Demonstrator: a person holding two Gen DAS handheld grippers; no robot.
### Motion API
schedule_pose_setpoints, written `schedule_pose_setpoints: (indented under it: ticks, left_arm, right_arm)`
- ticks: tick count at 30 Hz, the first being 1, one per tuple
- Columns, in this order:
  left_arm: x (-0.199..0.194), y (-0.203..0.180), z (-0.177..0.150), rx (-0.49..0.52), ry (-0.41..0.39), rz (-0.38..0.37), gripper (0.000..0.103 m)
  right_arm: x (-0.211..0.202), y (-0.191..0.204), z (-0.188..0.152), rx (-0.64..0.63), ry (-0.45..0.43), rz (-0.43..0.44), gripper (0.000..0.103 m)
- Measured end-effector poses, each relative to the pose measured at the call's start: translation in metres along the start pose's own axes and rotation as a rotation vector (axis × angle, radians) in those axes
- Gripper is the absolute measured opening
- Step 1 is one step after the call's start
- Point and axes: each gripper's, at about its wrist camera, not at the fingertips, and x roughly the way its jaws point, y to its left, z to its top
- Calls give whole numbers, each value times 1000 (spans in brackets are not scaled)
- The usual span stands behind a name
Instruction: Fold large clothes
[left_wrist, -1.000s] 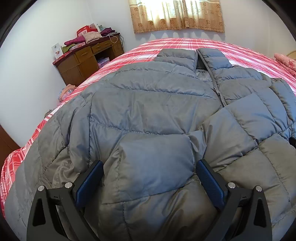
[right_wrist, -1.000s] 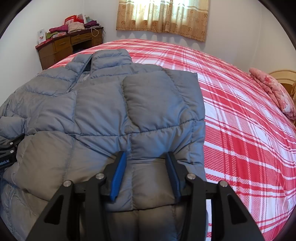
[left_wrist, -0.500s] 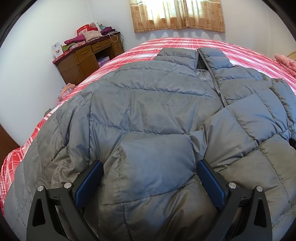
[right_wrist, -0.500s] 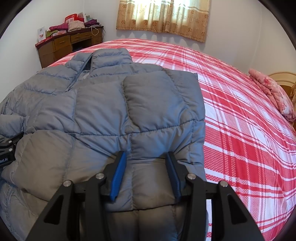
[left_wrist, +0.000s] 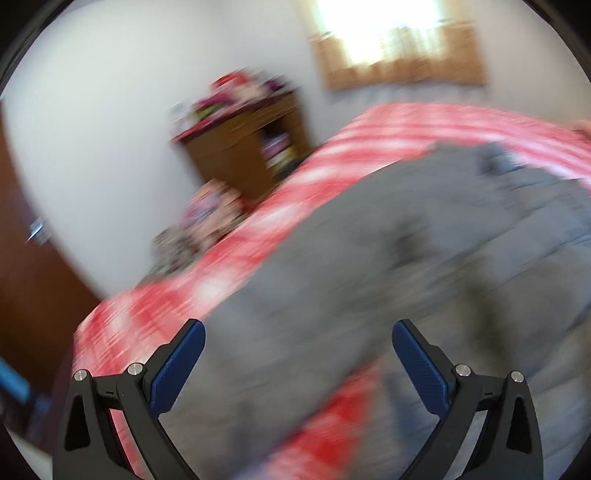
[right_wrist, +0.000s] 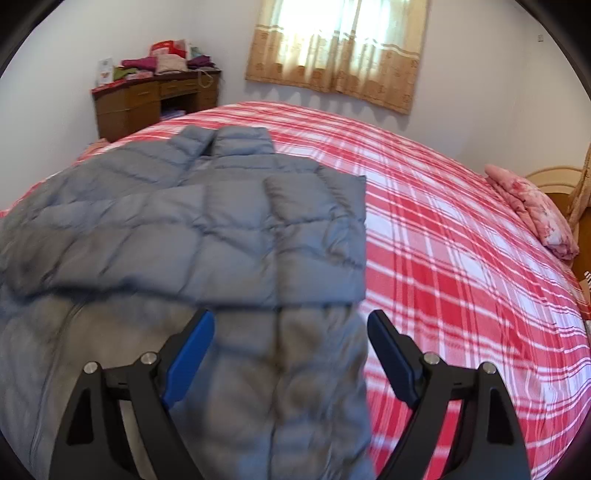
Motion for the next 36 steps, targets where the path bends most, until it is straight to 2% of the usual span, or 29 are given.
schedule_pose_setpoints:
  ticks: [1,4,7,9,13,15,16,18,19,21,25,28,31,36]
  left_arm:
    - [9,28,-12,-43,43,37,102]
    - [21,82,-38,-143,122,78,102]
    - [26,120,-61,-227,181,69,102]
    - [28,125,-68,-266,201,15,102]
    - [39,119,-75,-279,228,-54,102]
    - [47,113,-74,-278,246,-60,101]
    - [49,110,-76,-276,241,-72,89]
    - [44,106,-75,-256,211,-85,58]
    - [40,108,-74,-247,198,-86,39]
    - [29,109,-60,-198,155,-7,21]
    - [6,132,-21,-225,35,81,19]
    - [-18,120,7,-162,-58,106,19]
    - [-44,86,29,-88,-143,90,17]
    - [-99,-1,61,28,-291,-10,16]
  right_arm:
    - [-5,2,-2,-5,-9,10,87]
    - [-20,13,-11,-29,-30,37,87]
    - [-23,25,-15,-58,-38,51,87]
    - [-24,34,-19,-90,-44,48,87]
    - [-29,49,-27,-137,-48,51,87]
    - [-33,52,-30,-141,-54,55,87]
    - [-34,52,-30,-141,-58,56,87]
    - [-38,50,-32,-136,-69,57,87]
    - [-39,47,-32,-132,-73,54,87]
    - [-41,43,-34,-120,-78,44,87]
    - [-41,28,-32,-75,-87,24,87]
    - [-41,19,-30,-31,-96,29,87]
    - [-38,14,-29,-3,-95,31,87]
    - [-39,4,-28,36,-99,42,87]
